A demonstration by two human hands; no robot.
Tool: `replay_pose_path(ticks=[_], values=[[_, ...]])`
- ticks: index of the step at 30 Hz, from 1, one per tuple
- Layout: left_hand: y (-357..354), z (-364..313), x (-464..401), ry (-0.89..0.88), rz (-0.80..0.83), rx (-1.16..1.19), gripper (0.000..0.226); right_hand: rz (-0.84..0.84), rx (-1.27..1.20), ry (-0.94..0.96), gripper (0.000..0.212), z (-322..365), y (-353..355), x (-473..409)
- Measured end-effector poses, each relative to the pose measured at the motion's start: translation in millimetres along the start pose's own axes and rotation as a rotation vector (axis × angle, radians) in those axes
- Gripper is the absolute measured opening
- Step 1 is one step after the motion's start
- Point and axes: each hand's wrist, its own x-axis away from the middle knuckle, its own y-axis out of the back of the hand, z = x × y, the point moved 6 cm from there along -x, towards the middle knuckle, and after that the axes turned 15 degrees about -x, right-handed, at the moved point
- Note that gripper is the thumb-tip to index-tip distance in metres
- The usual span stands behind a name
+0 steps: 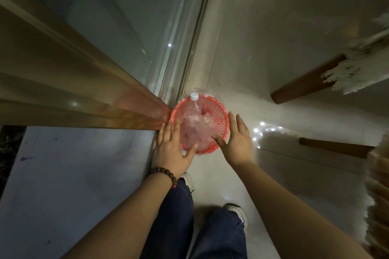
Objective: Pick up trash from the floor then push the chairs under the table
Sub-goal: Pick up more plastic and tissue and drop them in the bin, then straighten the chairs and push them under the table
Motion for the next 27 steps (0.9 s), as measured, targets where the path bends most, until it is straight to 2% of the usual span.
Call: replay_pose_path(ticks=[10, 15, 21, 27], values=[[200, -68, 98, -0.126, -0.106, -0.040, 0.083, -0.164, 0.005, 0.058, 0.068, 108, 182, 151], [281, -110, 158, -0.294, -0.147, -0.095, 0.080, -0.275, 0.052, 0.047, 0.063, 141, 262, 235], [317, -162, 196, -0.446, -0.156, -0.136, 0.079, -0.425, 0.035, 0.000, 0.063, 152, 310, 294], [323, -230, 221, -0.693, -0.151, -0.170, 0.078, -0.614, -0.034, -0.132, 0.061, 135, 337, 345]])
